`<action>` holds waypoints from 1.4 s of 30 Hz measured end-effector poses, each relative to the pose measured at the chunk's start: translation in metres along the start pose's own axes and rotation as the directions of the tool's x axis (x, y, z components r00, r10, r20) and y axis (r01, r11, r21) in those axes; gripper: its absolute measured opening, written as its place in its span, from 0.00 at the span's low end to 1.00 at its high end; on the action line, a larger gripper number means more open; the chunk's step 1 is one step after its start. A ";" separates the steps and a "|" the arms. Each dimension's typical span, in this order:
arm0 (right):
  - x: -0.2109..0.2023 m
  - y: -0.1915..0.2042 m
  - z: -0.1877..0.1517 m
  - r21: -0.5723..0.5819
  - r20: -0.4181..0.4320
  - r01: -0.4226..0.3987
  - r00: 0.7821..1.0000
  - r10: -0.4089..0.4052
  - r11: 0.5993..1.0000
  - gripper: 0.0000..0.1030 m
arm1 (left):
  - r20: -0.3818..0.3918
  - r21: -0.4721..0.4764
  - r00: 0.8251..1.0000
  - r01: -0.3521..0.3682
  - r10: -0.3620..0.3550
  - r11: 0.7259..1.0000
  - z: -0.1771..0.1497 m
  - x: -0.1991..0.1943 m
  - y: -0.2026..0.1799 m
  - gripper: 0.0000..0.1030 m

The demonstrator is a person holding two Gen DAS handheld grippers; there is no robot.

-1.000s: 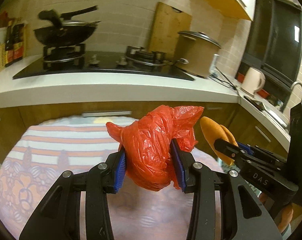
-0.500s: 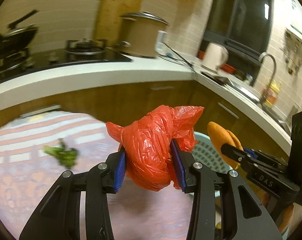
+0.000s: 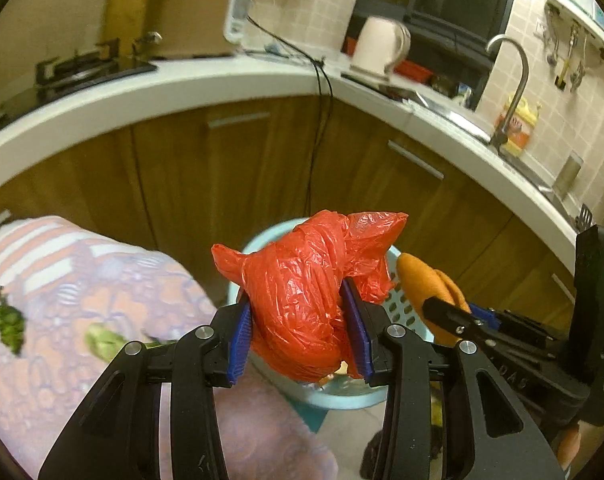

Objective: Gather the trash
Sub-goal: 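Carry the red bag and bread crust over the basket and release both, then move both open tools back over the table toward the bok choy pieces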

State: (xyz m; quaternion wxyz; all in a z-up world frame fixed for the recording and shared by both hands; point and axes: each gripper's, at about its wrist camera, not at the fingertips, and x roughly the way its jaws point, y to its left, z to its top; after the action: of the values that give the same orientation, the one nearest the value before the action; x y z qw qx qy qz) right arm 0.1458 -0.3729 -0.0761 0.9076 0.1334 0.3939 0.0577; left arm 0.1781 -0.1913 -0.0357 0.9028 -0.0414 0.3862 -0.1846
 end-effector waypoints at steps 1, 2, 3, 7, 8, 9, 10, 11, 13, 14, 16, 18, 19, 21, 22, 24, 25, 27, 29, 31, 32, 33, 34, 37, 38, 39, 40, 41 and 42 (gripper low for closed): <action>0.005 -0.003 0.000 0.007 -0.012 0.001 1.000 -0.001 1.000 0.24 | -0.009 -0.001 1.000 -0.004 0.004 1.000 0.001 0.006 0.000 0.39; 0.009 -0.004 0.000 0.012 -0.021 0.003 1.000 -0.003 1.000 0.25 | -0.018 -0.003 1.000 -0.007 0.007 1.000 0.001 0.011 -0.001 0.40; 0.013 -0.007 0.000 0.020 -0.033 0.004 0.999 -0.004 1.000 0.26 | -0.031 -0.004 0.999 -0.008 0.008 1.000 0.001 0.017 -0.001 0.42; 0.025 -0.015 -0.001 0.050 -0.063 -0.006 0.998 0.009 0.999 0.34 | -0.055 0.013 0.998 -0.005 0.006 1.000 0.002 0.028 -0.004 0.59; 0.025 -0.016 -0.001 0.056 -0.062 0.001 0.998 0.002 0.998 0.48 | -0.057 0.017 0.998 -0.003 0.004 1.000 0.001 0.029 -0.004 0.63; 0.024 -0.017 -0.001 0.059 -0.054 0.011 0.999 -0.007 0.998 0.56 | -0.057 0.020 0.998 -0.004 0.005 1.000 0.001 0.029 -0.004 0.70; 0.024 -0.018 -0.002 0.058 -0.049 0.016 0.999 -0.014 0.998 0.56 | -0.059 0.022 0.998 -0.004 0.005 1.000 0.001 0.029 -0.004 0.74; 0.023 -0.019 -0.002 0.061 -0.049 0.011 0.999 -0.008 0.998 0.56 | -0.061 0.020 0.998 -0.003 0.004 1.000 0.001 0.030 -0.003 0.74; 0.021 -0.021 -0.002 0.069 -0.047 0.000 0.999 0.003 0.998 0.56 | -0.067 0.007 0.998 -0.002 0.002 1.000 0.000 0.030 0.000 0.74; 0.018 -0.020 -0.003 0.062 -0.039 -0.007 0.999 0.010 0.998 0.56 | -0.068 0.000 0.998 -0.002 0.002 1.000 0.000 0.030 0.001 0.74; 0.011 -0.015 -0.003 0.041 -0.014 -0.009 1.000 0.010 0.999 0.56 | -0.058 -0.017 0.998 0.003 -0.004 1.000 -0.001 0.025 0.005 0.74; 0.005 -0.010 -0.002 0.025 -0.001 -0.012 1.000 0.012 1.000 0.56 | -0.043 -0.024 0.999 0.003 -0.004 1.000 -0.002 0.018 0.009 0.74; 0.002 -0.005 -0.001 0.014 0.008 -0.015 1.000 0.015 1.000 0.56 | -0.035 -0.028 0.999 0.000 -0.001 1.000 -0.002 0.014 0.010 0.74; -0.004 0.004 0.000 -0.011 0.027 -0.025 0.999 0.025 1.000 0.56 | -0.018 -0.034 1.000 0.000 -0.001 0.999 -0.002 0.006 0.012 0.74; -0.006 0.009 0.001 -0.023 0.033 -0.032 0.999 0.032 0.999 0.56 | -0.009 -0.036 1.000 0.000 0.000 0.999 -0.001 0.001 0.013 0.74; -0.008 0.017 0.002 -0.039 0.037 -0.043 0.998 0.044 0.998 0.56 | 0.014 -0.040 1.000 -0.007 0.007 0.999 -0.001 -0.009 0.015 0.74; -0.010 0.023 0.002 -0.053 0.038 -0.055 0.998 0.057 0.997 0.56 | 0.025 -0.042 1.000 -0.010 0.011 0.999 -0.001 -0.015 0.017 0.74; -0.011 0.032 0.002 -0.069 0.040 -0.067 0.997 0.070 0.995 0.56 | 0.044 -0.053 0.999 -0.020 0.023 0.998 -0.001 -0.026 0.022 0.74; -0.013 0.043 0.001 -0.091 0.040 -0.086 0.995 0.090 0.992 0.56 | 0.064 -0.069 0.997 -0.033 0.037 0.997 -0.003 -0.037 0.028 0.74; -0.012 0.055 -0.001 -0.114 0.034 -0.099 0.994 0.103 0.988 0.56 | 0.078 -0.088 0.995 -0.048 0.054 0.995 -0.004 -0.045 0.036 0.74; -0.011 0.062 -0.002 -0.127 0.030 -0.105 0.994 0.109 0.986 0.56 | 0.089 -0.103 0.993 -0.062 0.071 0.993 -0.006 -0.051 0.042 0.74; -0.011 0.068 -0.004 -0.139 0.025 -0.112 0.993 0.117 0.984 0.56 | 0.097 -0.118 0.991 -0.077 0.088 0.990 -0.008 -0.057 0.048 0.74; -0.010 0.074 -0.006 -0.150 0.021 -0.120 0.992 0.125 0.981 0.56 | 0.104 -0.131 0.989 -0.088 0.102 0.987 -0.008 -0.061 0.053 0.74; -0.008 0.089 -0.010 -0.179 0.010 -0.138 0.990 0.143 0.974 0.56 | 0.122 -0.205 0.981 -0.124 0.151 0.971 -0.014 -0.076 0.077 0.74; -0.007 0.094 -0.011 -0.185 0.007 -0.144 0.989 0.148 0.972 0.56 | 0.126 -0.223 0.979 -0.131 0.162 0.966 -0.015 -0.080 0.083 0.74; -0.006 0.100 -0.013 -0.199 0.002 -0.153 0.988 0.156 0.968 0.56 | 0.132 -0.248 0.974 -0.145 0.182 0.958 -0.017 -0.085 0.093 0.74; -0.005 0.106 -0.015 -0.212 -0.005 -0.160 0.987 0.163 0.964 0.56 | 0.138 -0.268 0.970 -0.159 0.201 0.950 -0.020 -0.090 0.102 0.74; -0.003 0.112 -0.017 -0.225 -0.013 -0.168 0.986 0.169 0.960 0.56 | 0.142 -0.279 0.964 -0.177 0.223 0.944 -0.022 -0.095 0.110 0.74; -0.002 0.117 -0.019 -0.237 -0.024 -0.176 0.984 0.175 0.955 0.56 | 0.148 -0.285 0.959 -0.194 0.243 0.939 -0.023 -0.099 0.117 0.74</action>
State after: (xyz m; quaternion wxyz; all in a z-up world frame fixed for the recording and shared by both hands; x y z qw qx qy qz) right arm 0.1311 -0.2577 -0.0534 0.9079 0.0579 0.3717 0.1851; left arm 0.1340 -0.0452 -0.0100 0.9352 -0.1360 0.3262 -0.0244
